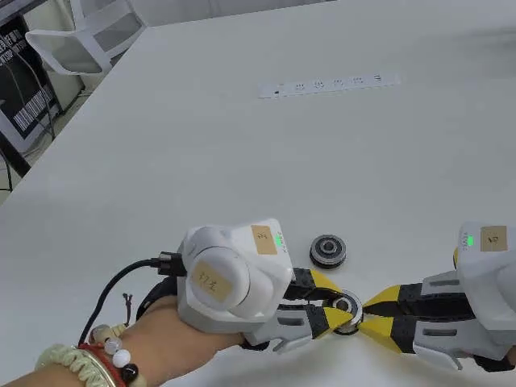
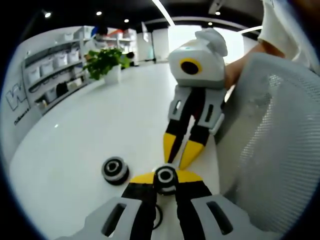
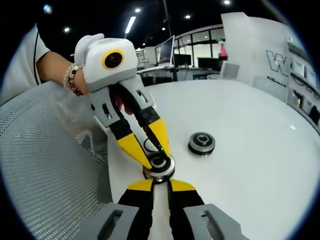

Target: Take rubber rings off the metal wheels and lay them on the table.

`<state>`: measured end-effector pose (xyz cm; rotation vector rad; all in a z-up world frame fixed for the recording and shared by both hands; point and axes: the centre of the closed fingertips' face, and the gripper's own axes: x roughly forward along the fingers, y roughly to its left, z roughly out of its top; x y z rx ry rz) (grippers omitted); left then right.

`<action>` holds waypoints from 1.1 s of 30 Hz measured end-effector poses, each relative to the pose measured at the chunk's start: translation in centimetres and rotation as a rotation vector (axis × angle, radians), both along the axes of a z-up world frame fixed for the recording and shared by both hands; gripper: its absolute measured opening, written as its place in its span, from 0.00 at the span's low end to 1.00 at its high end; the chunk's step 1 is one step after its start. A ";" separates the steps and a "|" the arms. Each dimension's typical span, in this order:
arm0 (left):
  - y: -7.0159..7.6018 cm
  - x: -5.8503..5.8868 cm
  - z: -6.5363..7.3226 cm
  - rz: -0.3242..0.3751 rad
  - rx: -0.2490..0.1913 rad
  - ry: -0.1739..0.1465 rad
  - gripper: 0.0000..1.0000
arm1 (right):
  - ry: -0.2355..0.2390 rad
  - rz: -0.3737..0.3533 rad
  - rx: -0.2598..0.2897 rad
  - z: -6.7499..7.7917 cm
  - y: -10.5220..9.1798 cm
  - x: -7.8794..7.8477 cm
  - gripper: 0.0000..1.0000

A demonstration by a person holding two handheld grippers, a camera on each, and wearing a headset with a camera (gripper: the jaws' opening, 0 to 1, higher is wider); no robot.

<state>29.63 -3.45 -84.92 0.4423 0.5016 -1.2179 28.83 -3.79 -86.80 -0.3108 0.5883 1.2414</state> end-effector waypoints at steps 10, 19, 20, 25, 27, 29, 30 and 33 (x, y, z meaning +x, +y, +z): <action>0.1 0.1 0.0 0.022 -0.028 0.024 0.14 | 0.014 -0.005 0.013 0.0 -0.1 0.2 0.02; 0.1 0.1 0.1 0.025 -0.038 0.026 0.14 | 0.116 -0.048 0.033 0.0 -0.1 0.5 0.00; 0.1 0.1 0.1 0.025 -0.039 0.026 0.14 | 0.133 -0.061 0.038 0.0 -0.1 0.5 0.00; 0.1 0.2 0.1 0.024 -0.039 0.026 0.14 | 0.283 -0.163 0.088 0.0 -0.2 0.6 0.00; 0.1 0.2 0.1 0.024 -0.040 0.025 0.14 | 0.304 -0.171 0.092 0.0 -0.4 0.8 0.00; 0.1 0.2 0.1 0.024 -0.041 0.025 0.14 | 0.321 -0.175 0.099 0.0 -0.4 0.8 0.00; 0.1 0.2 0.1 0.023 -0.041 0.024 0.14 | 0.337 -0.181 0.108 0.1 -0.5 0.8 0.00; 0.1 0.2 0.1 0.022 -0.043 0.026 0.14 | 0.391 -0.203 0.141 0.4 -0.7 0.8 0.00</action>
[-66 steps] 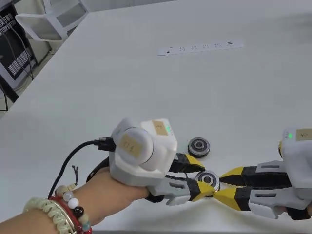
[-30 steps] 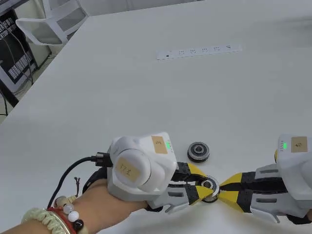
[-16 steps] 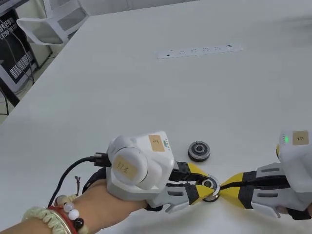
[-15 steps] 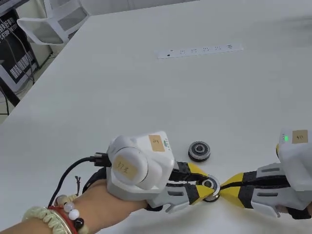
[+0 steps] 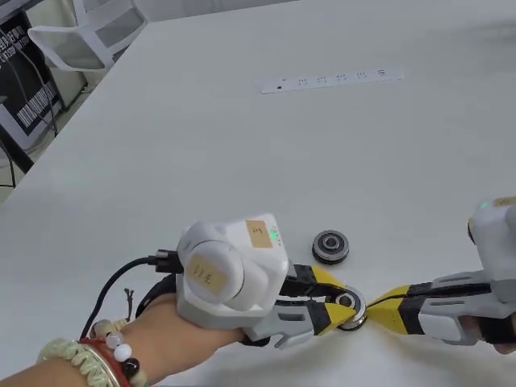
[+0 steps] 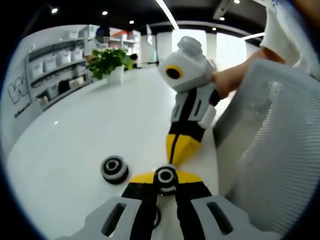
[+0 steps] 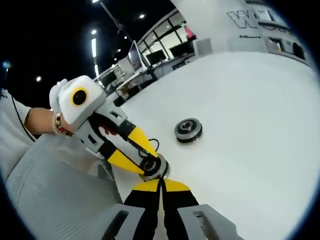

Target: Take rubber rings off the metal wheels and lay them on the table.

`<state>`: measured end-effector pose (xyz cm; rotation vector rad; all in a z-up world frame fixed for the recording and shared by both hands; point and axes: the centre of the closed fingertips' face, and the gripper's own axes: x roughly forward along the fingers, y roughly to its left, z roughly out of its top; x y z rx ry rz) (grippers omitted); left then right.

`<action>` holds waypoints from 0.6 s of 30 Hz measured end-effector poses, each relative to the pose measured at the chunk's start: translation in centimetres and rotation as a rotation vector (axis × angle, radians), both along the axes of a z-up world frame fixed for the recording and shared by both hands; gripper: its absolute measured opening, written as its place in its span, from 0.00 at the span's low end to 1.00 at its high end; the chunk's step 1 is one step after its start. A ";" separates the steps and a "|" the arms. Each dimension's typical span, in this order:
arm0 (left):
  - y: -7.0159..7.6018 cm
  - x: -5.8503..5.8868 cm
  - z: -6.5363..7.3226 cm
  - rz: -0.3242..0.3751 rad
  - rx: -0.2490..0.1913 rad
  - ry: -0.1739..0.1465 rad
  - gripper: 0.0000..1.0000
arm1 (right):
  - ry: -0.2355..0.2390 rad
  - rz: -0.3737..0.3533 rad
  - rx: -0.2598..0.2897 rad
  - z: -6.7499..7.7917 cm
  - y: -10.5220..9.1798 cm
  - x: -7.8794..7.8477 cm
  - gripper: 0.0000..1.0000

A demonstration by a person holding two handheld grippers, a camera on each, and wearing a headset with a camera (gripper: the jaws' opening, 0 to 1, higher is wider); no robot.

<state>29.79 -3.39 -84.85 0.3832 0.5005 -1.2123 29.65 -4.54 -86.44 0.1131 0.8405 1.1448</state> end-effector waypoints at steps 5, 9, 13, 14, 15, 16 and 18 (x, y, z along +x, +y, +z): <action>0.0 0.0 0.0 0.001 0.001 -0.003 0.14 | 0.048 -0.029 0.040 0.3 0.1 -0.4 0.00; 0.0 0.0 0.0 0.002 -0.002 -0.002 0.14 | 0.118 -0.072 0.080 0.4 0.2 -0.6 0.00; -0.1 0.0 0.0 0.005 0.001 -0.001 0.14 | 0.159 -0.090 0.107 0.5 0.2 -0.6 0.00; -0.1 -0.1 0.0 0.004 0.002 -0.002 0.14 | 0.179 -0.102 0.124 0.6 0.2 -0.7 0.00; -0.1 -0.1 0.0 0.004 0.003 -0.003 0.14 | 0.190 -0.108 0.133 0.6 0.2 -0.6 0.00; -0.1 -0.1 0.0 0.004 0.004 -0.004 0.14 | 0.199 -0.116 0.142 0.6 0.1 -0.6 0.00; -0.1 -0.1 0.0 0.007 0.003 0.000 0.14 | 0.197 -0.143 0.227 1.9 0.3 0.0 0.00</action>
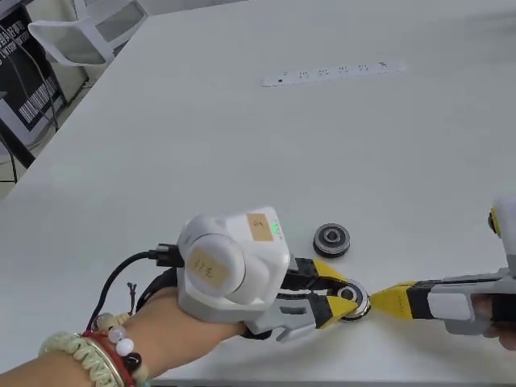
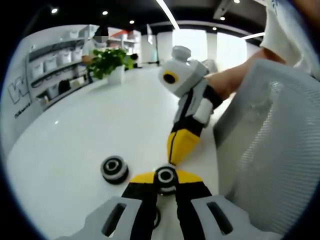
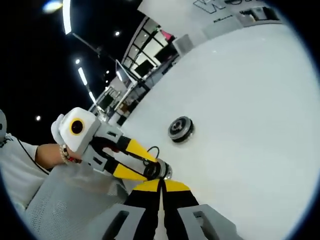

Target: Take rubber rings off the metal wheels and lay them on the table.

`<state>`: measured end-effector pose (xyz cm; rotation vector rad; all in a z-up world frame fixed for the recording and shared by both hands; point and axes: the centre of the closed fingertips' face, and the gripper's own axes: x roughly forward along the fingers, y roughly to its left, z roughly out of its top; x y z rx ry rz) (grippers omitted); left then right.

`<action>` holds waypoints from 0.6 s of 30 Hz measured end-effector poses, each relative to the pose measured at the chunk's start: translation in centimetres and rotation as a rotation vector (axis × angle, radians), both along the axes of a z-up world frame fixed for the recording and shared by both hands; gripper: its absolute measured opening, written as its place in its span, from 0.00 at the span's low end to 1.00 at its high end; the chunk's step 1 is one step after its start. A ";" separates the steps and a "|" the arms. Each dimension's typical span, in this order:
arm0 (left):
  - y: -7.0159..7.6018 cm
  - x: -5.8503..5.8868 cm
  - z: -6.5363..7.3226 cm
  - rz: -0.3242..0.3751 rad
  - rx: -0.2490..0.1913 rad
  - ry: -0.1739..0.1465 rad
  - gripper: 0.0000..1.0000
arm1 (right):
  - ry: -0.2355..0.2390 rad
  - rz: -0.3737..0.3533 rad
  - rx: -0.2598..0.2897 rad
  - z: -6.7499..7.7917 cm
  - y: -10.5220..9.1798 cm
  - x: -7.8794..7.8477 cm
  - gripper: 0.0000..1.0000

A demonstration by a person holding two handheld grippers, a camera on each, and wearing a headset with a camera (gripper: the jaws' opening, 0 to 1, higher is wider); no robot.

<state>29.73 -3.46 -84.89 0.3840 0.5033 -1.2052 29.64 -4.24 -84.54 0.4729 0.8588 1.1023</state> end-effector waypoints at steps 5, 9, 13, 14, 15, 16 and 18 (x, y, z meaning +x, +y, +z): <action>-0.1 0.1 0.0 0.001 -0.001 -0.001 0.14 | 0.023 0.010 -0.028 -0.5 -0.3 -0.2 0.00; -0.1 0.1 0.0 0.002 -0.002 -0.003 0.14 | 0.048 0.000 -0.010 -0.5 -0.3 -0.2 0.00; 0.0 0.1 0.0 0.010 -0.003 0.002 0.14 | 0.069 -0.002 -0.004 -0.5 -0.2 -0.2 0.00; 0.0 0.1 0.0 0.011 -0.004 0.003 0.14 | 0.072 -0.002 -0.002 -0.4 -0.1 -0.3 0.00; 0.0 0.1 0.0 0.012 -0.004 0.004 0.14 | 0.075 -0.001 0.000 -0.4 -0.1 -0.3 0.00; 0.0 0.1 0.0 0.013 -0.003 0.004 0.14 | 0.077 0.001 0.002 -0.4 -0.1 -0.3 0.00; -0.1 0.1 0.0 0.012 -0.003 0.002 0.14 | 0.086 0.003 0.006 -0.3 0.0 -0.3 0.00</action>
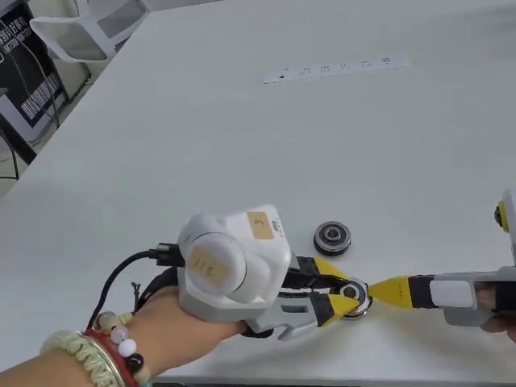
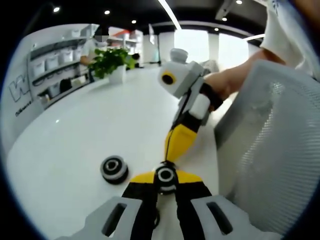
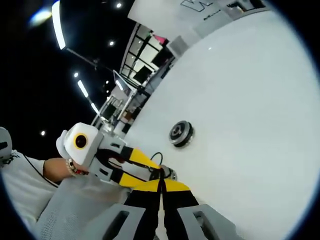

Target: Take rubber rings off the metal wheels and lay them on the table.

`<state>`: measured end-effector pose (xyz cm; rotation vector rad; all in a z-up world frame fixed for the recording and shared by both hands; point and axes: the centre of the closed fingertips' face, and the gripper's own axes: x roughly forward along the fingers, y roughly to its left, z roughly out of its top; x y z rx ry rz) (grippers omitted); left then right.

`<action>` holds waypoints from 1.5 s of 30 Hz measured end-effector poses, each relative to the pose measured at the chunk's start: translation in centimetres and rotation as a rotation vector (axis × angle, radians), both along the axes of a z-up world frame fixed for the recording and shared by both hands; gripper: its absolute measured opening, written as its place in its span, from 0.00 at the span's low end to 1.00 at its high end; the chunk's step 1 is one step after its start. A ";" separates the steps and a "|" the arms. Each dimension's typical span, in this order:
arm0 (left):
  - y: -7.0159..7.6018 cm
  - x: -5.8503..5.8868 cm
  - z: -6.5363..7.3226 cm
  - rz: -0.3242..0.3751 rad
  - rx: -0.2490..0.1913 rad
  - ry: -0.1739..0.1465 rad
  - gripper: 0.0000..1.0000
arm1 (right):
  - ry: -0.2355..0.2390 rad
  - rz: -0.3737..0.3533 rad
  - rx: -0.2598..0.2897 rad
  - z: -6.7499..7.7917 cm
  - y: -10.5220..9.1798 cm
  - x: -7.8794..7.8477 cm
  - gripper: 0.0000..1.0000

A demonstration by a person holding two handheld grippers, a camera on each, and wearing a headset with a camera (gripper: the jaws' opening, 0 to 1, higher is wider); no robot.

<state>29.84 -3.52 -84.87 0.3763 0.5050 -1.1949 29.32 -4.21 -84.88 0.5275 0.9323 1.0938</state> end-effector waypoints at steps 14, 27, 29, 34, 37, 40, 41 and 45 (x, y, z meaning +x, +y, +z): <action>0.0 0.0 0.0 0.013 -0.004 0.004 0.14 | 0.019 0.026 0.014 0.3 0.7 0.1 0.00; 0.1 0.0 0.0 0.021 -0.008 0.002 0.14 | 0.028 0.045 0.057 0.7 1.5 0.0 0.00; 0.1 0.0 0.0 0.022 -0.009 0.003 0.14 | 0.022 0.060 0.082 1.0 2.0 -0.2 0.00; 0.1 0.1 0.0 0.024 -0.012 0.007 0.14 | -0.011 0.087 0.072 0.7 2.8 -0.3 0.00; 0.1 0.1 0.0 0.020 -0.007 0.003 0.14 | 0.002 0.074 0.086 1.0 2.2 -0.1 0.00; 0.1 0.1 0.0 0.026 -0.012 0.007 0.14 | 0.006 0.057 0.094 1.2 1.8 0.2 0.00; 0.1 0.1 0.0 0.026 -0.011 0.006 0.14 | 0.013 0.043 0.092 1.2 1.7 0.5 0.00; 0.0 0.1 0.0 0.024 0.016 0.011 0.14 | 0.009 0.034 0.085 1.1 1.6 0.5 0.00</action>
